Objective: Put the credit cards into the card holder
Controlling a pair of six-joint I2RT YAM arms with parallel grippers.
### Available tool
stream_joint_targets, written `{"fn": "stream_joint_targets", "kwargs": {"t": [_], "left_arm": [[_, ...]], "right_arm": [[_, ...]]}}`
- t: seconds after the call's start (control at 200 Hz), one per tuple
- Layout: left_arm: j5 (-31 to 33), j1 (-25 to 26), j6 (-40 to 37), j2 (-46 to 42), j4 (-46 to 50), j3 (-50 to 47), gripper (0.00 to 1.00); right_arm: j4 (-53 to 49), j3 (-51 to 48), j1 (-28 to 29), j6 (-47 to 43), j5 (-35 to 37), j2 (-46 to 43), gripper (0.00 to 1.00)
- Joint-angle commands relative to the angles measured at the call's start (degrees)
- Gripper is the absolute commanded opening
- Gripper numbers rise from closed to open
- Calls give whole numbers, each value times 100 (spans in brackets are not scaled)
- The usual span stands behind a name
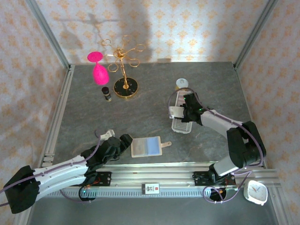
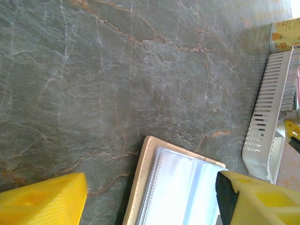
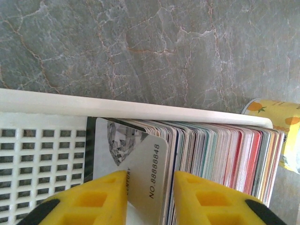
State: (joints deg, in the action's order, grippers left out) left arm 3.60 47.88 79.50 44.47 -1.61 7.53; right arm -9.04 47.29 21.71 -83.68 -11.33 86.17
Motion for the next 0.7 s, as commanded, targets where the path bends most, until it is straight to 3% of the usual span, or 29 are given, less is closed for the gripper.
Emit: {"fn": "stream_joint_targets", "kwargs": {"t": [0.0,0.355,0.501,0.691], "left_arm": [[27,-38,12,35,-146,-15,73],[3,-47,6,184,-183,31,73],[1,-49,-13,301,-158,102,75],[-27,-50,-116,483,1,317,76]], "right_arm": [[150,2,-23,25,201,-202,26],[139,-29,-18,80,229,-377,12],[25,-79,-18,73,176,-518,0],[-569,-28,-21,177,-216,-742,0]]}}
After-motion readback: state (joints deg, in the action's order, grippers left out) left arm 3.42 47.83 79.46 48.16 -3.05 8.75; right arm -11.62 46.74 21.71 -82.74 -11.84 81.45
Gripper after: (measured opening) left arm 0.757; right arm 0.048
